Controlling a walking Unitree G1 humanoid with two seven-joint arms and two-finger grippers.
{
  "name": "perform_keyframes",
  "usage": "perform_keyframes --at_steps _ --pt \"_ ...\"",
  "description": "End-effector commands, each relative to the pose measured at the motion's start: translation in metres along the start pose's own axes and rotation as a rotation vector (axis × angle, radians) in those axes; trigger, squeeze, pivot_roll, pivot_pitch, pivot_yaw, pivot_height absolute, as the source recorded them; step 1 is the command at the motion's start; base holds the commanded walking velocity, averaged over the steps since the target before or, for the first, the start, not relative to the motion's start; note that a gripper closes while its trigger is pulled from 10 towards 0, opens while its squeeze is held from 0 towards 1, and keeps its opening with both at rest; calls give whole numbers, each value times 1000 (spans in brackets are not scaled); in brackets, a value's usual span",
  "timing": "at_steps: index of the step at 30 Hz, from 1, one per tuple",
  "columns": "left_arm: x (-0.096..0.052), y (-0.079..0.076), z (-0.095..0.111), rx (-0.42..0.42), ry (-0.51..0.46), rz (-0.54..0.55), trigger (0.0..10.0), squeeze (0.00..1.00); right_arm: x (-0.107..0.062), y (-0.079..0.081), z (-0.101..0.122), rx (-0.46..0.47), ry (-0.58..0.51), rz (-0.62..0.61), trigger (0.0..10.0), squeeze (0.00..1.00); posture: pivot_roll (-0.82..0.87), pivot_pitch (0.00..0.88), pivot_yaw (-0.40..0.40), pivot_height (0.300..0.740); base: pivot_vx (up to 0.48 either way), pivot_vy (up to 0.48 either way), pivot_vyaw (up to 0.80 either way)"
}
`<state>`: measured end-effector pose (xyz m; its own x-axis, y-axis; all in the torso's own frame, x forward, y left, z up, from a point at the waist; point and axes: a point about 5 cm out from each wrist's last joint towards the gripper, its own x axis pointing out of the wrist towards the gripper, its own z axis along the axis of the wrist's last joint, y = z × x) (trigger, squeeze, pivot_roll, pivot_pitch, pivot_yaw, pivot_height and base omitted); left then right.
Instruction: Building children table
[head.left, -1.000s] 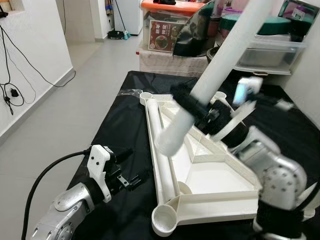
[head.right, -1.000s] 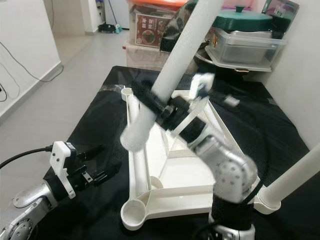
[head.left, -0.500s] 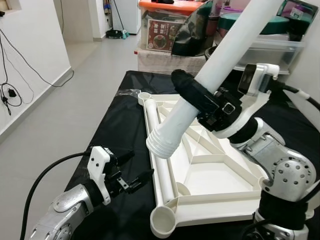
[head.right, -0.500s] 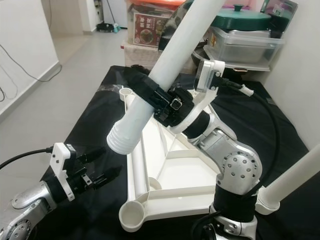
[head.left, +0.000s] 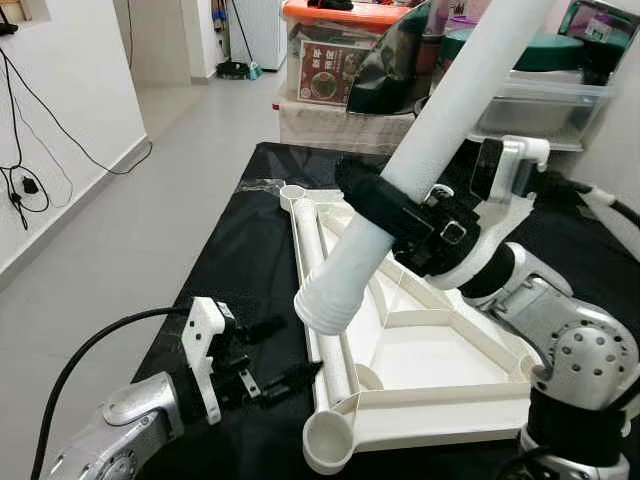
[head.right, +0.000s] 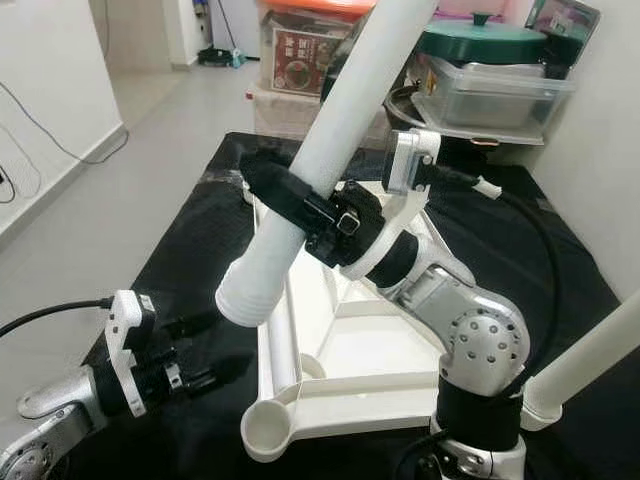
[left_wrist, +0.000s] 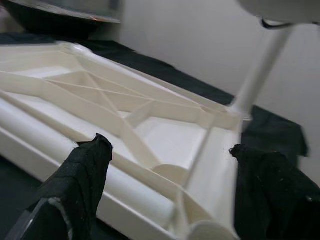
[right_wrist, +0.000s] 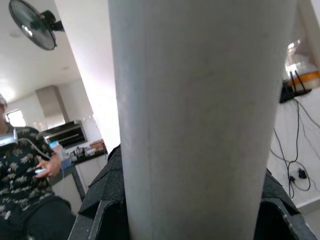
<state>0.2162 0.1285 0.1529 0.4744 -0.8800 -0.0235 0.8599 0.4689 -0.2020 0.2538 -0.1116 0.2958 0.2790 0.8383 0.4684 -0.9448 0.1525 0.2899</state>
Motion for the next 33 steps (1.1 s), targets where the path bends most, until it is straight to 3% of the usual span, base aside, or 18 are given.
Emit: perform_keyframes --at_steps 1,5,7,8,9,10,12,13,22,23,28,33 --pt "-1 -5 -2 -2 31 -40 10000 0 0 2 0 -11 14 13 0 0 120 0 -90 740 0 0 0" --pt "-2 -5 -5 5 60 -58 10000 0 2 3 -3 -43 59 9 0 0 118 0 -87 740 0 0 0" --pt "-3 -4 -7 11 74 -52 10000 0 5 -11 -14 -121 176 -150 0 0 118 0 -85 740 0 0 0" --pt "-3 -4 -7 11 74 -52 10000 0 5 -11 -14 -121 176 -150 0 0 118 0 -85 740 0 0 0" --pt "-3 -4 -7 10 77 -52 10000 0 4 -35 -20 -146 245 -385 0 0 122 0 -86 740 0 0 0" --pt "-3 -4 -7 10 77 -52 10000 0 4 -35 -20 -146 245 -385 0 0 122 0 -86 740 0 0 0" --pt "-3 -6 -7 7 81 -54 10000 0 -1 -59 -21 -157 274 -626 0 0 124 0 -87 740 0 0 0" --pt "-3 -6 -7 6 83 -55 10000 0 -2 -65 -19 -158 268 -686 0 0 124 0 -87 740 0 0 0" --pt "-5 -6 -10 4 99 -61 10000 0 -5 -73 -3 -177 99 -802 0 0 120 0 -78 740 0 0 0" --pt "-4 -6 -12 7 108 -62 10000 0 -11 -80 3 -179 35 -901 0 0 118 0 -76 740 0 0 0" --pt "-1 -7 -15 9 118 -64 10000 0 -21 -92 19 -163 -95 -1077 0 0 119 0 -74 740 0 0 0" --pt "-2 -7 -16 9 122 -63 10000 0 -18 -92 21 -151 -116 -1091 0 0 120 0 -73 740 0 0 0"
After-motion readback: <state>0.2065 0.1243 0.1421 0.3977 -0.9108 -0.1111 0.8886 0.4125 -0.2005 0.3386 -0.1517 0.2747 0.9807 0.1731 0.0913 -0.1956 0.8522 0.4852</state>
